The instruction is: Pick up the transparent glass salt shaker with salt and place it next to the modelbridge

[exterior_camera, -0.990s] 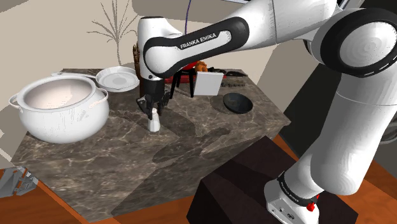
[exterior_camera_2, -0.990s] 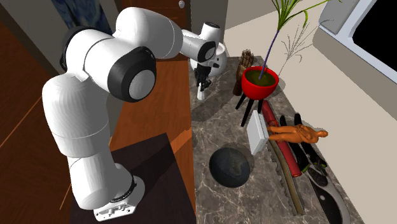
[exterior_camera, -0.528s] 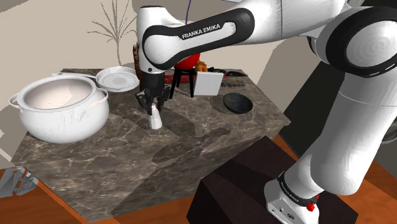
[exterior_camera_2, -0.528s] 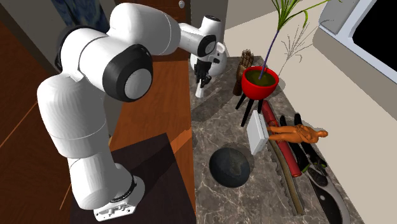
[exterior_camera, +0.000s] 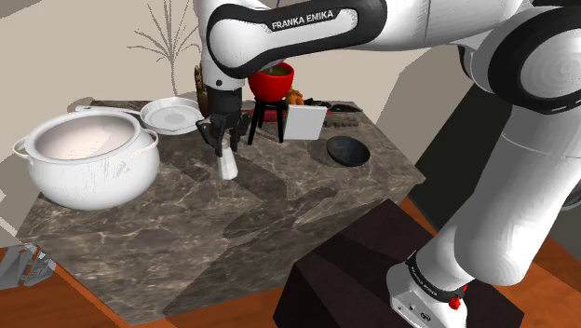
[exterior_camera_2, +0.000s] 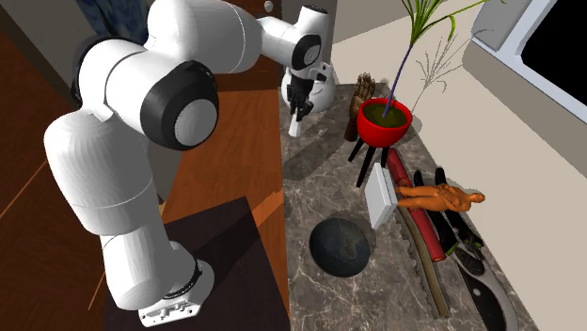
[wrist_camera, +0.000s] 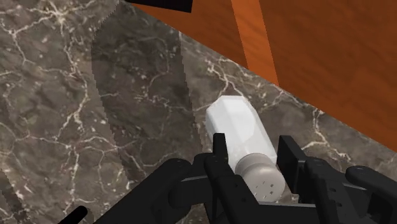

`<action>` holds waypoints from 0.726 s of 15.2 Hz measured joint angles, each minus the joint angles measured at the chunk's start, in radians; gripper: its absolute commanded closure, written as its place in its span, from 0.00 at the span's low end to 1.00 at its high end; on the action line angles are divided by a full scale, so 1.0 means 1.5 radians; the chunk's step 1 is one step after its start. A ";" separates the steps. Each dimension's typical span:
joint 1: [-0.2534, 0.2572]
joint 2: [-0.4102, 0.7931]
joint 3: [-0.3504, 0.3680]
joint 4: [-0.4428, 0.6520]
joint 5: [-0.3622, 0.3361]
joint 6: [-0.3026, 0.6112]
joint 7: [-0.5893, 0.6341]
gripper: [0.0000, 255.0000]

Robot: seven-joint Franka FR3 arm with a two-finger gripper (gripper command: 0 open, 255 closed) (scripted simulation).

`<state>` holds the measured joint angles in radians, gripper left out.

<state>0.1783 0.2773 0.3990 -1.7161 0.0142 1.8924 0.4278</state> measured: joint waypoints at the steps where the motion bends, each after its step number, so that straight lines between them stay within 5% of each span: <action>1: 0.000 -0.001 0.000 0.007 0.000 -0.009 0.001 1.00; 11: 0.000 -0.014 0.003 0.082 0.005 -0.095 0.004 1.00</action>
<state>0.1788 0.2558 0.4032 -1.5938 0.0214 1.7503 0.4344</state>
